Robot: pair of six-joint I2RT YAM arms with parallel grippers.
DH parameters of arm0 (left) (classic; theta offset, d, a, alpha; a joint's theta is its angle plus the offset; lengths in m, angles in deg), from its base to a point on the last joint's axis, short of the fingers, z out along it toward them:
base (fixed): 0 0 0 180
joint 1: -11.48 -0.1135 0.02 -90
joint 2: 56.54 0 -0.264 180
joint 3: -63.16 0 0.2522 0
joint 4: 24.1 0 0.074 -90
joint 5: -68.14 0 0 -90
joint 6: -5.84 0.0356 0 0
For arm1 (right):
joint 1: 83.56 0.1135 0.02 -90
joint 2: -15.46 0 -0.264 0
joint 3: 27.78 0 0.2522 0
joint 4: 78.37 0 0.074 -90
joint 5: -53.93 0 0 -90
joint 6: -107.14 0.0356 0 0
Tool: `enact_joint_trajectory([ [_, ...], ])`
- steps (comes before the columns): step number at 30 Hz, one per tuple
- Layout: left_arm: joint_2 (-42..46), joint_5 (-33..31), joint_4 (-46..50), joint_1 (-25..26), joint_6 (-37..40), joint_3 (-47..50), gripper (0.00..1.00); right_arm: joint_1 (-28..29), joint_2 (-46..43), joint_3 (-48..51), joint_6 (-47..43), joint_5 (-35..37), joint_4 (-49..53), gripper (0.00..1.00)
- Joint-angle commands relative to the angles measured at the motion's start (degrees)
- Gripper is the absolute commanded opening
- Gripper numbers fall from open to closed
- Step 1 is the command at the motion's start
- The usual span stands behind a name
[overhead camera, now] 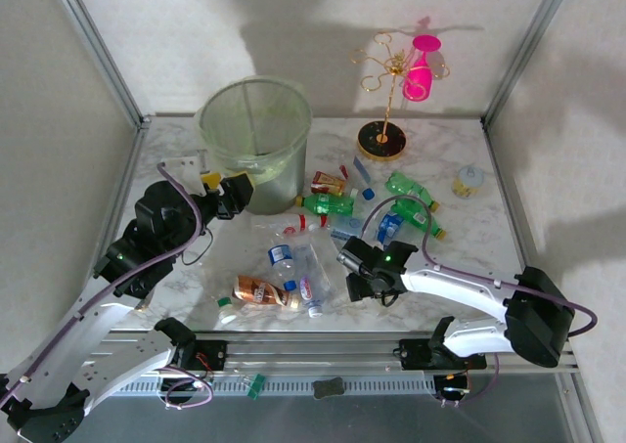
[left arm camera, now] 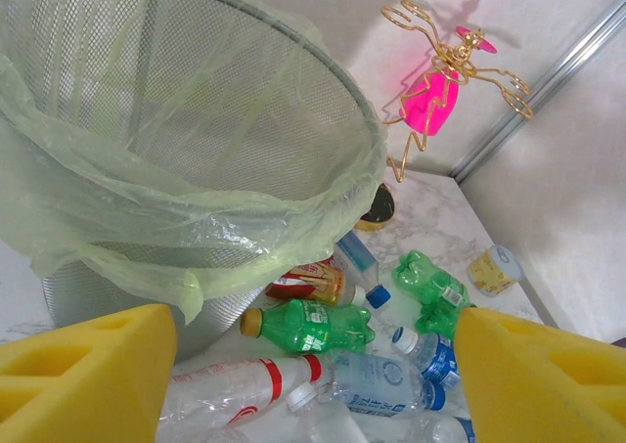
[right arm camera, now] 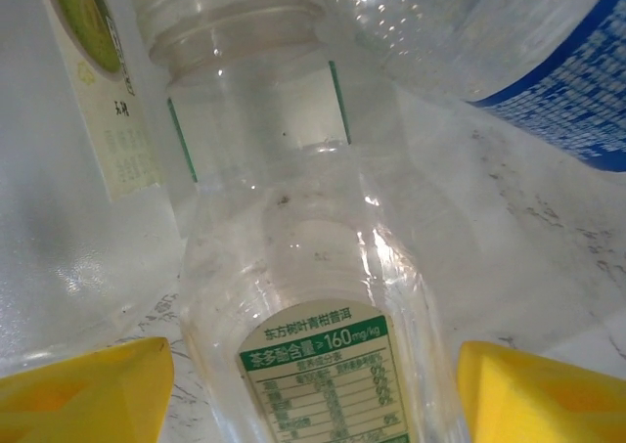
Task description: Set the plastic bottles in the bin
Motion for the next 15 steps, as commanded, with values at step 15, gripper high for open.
enact_joint_trajectory([
  [15,1.1,-3.4,1.2,0.0,-1.7,-1.7,0.75,4.1,3.0,1.0,3.7,2.3,-3.3,0.60],
])
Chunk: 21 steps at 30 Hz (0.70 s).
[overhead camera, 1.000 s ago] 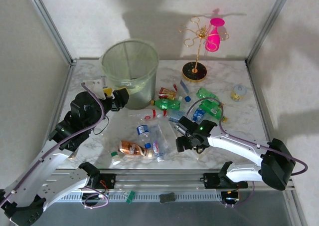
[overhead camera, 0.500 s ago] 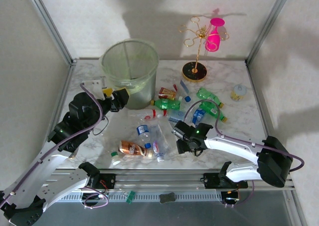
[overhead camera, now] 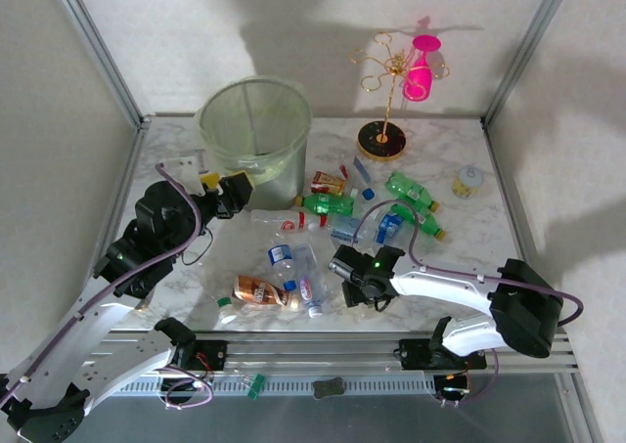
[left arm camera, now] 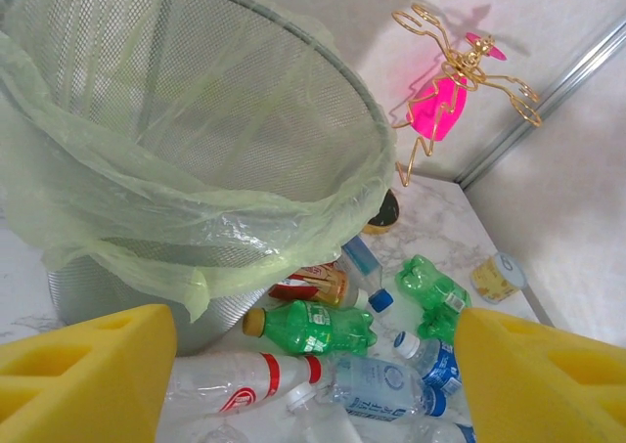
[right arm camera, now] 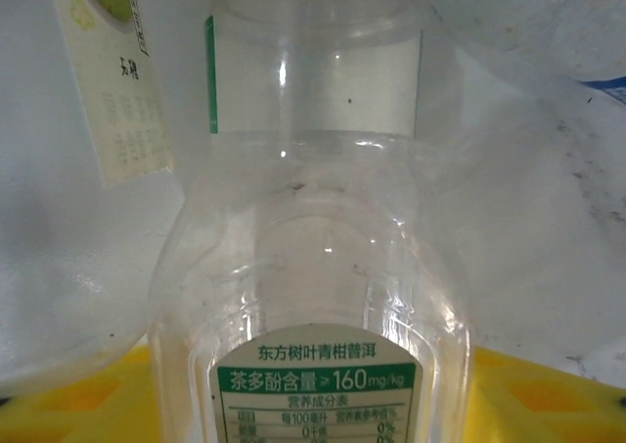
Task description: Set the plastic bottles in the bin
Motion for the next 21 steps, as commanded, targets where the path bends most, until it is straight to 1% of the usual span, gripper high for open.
enact_joint_trajectory([
  [1,1.0,-2.1,0.9,0.0,-0.4,-1.9,0.75,0.7,-1.1,-0.2,1.7,2.3,0.7,0.57],
  [4,0.8,-2.8,1.2,0.0,-0.4,-2.5,0.75,0.6,-2.2,-2.3,1.7,3.5,2.8,0.53],
  [9,0.1,-4.0,1.5,0.0,0.4,-3.4,0.75,0.6,-5.4,-6.4,1.3,4.6,6.1,0.53],
  [14,0.2,-4.3,0.9,0.0,1.2,-3.3,0.75,0.6,-12.2,-9.3,-2.9,2.4,4.5,0.54],
  [17,0.7,-4.5,0.5,0.0,1.4,-2.7,0.75,0.7,-15.6,-12.1,-5.8,2.6,2.7,0.53],
  [19,1.2,-5.6,0.3,0.0,1.3,-2.3,0.75,0.6,-16.6,-14.8,-7.6,2.9,1.8,0.53],
  [21,1.9,-8.6,0.4,0.0,0.7,-1.6,0.74,0.7,-16.6,-18.6,-9.7,3.2,0.4,0.53],
])
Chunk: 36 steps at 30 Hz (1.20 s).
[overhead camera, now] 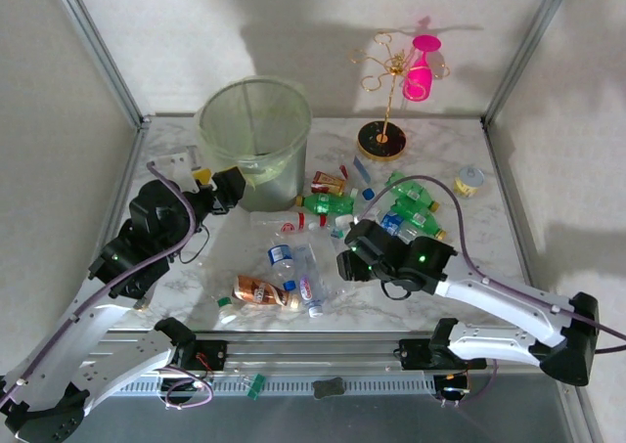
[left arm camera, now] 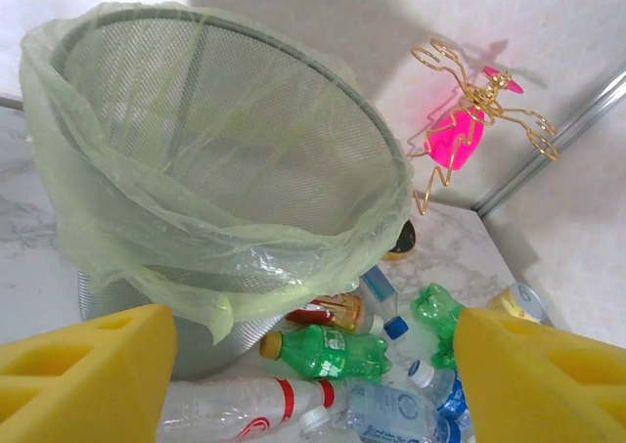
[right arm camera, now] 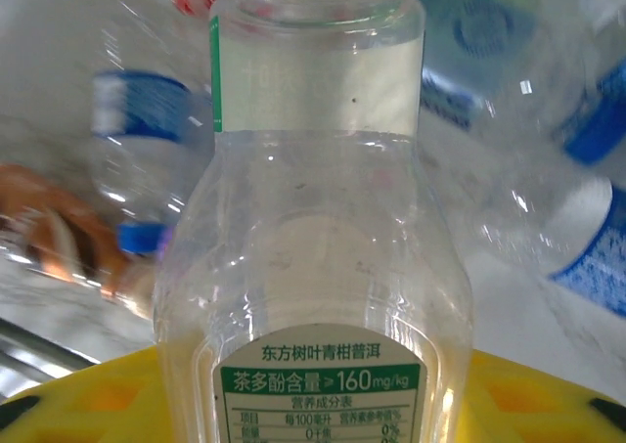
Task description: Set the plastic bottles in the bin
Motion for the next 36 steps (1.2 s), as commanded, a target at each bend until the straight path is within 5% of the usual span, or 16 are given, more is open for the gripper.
enact_joint_trajectory([
  [1,2.1,-5.6,-0.1,0.0,0.3,0.5,0.75,0.7,-0.4,-6.5,-5.3,1.2,-3.5,0.52],
  [9,7.4,-16.0,-1.2,0.0,0.4,3.7,0.74,-1.7,11.8,-26.9,-17.1,0.1,-10.0,0.52],
  [17,8.8,-19.1,-2.9,0.0,2.6,5.8,0.73,-12.3,30.7,-53.1,-20.4,-15.4,-17.3,0.51],
  [25,10.7,-21.6,-7.3,0.0,6.0,10.2,0.73,-15.5,53.1,-79.1,-23.2,-17.7,-13.3,0.51],
  [36,13.6,-24.7,-11.1,0.0,6.1,15.7,0.73,-16.1,63.8,-81.2,-24.5,-21.9,-15.9,0.52],
])
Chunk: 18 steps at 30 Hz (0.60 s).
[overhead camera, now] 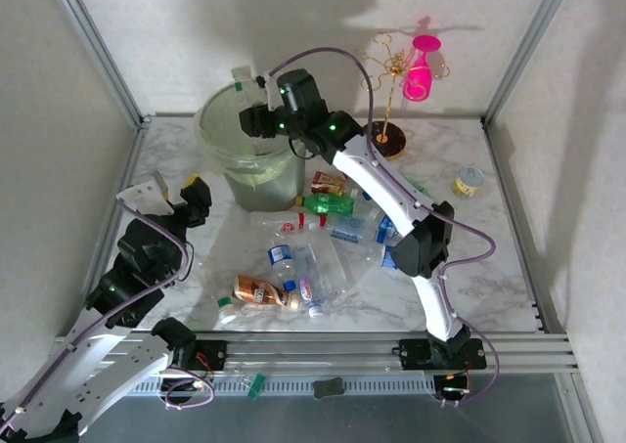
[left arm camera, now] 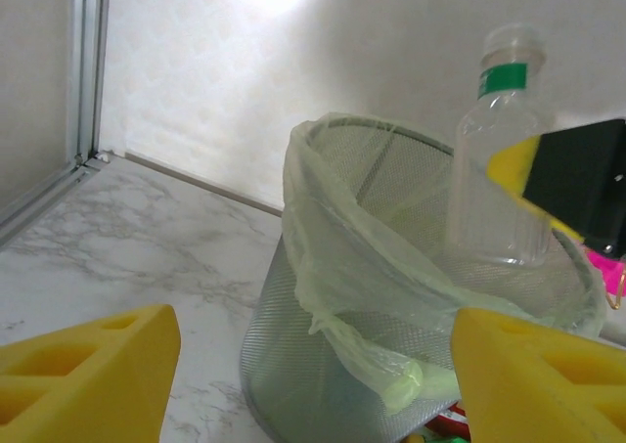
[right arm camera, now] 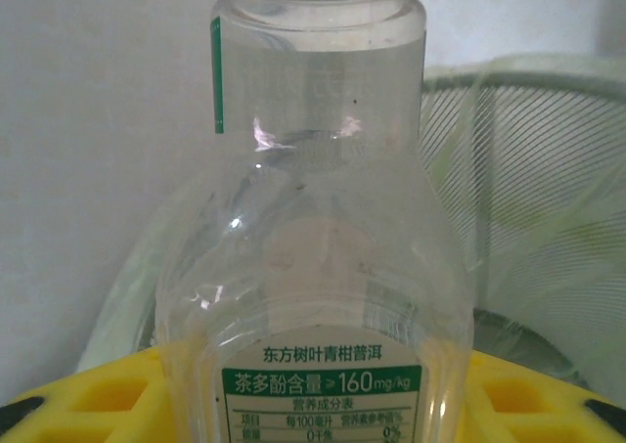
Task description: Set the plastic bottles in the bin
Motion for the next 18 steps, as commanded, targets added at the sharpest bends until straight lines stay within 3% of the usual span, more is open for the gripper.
enact_joint_trajectory([
  [1,1.4,-2.3,-2.9,0.0,1.2,1.7,0.73,0.0,2.2,-2.0,-1.9,-1.9,-0.2,0.52],
  [10,0.9,-1.5,-3.5,-0.1,0.7,2.7,0.73,-0.1,7.1,-2.5,-4.4,1.8,2.6,0.54],
  [15,0.2,-0.7,-3.5,-0.1,0.9,2.7,0.74,-0.1,8.1,-2.6,-4.8,2.2,3.3,0.60],
  [18,-0.4,0.1,-3.4,-0.1,0.8,2.4,0.74,0.0,7.9,-2.3,-4.7,2.5,3.4,0.69],
])
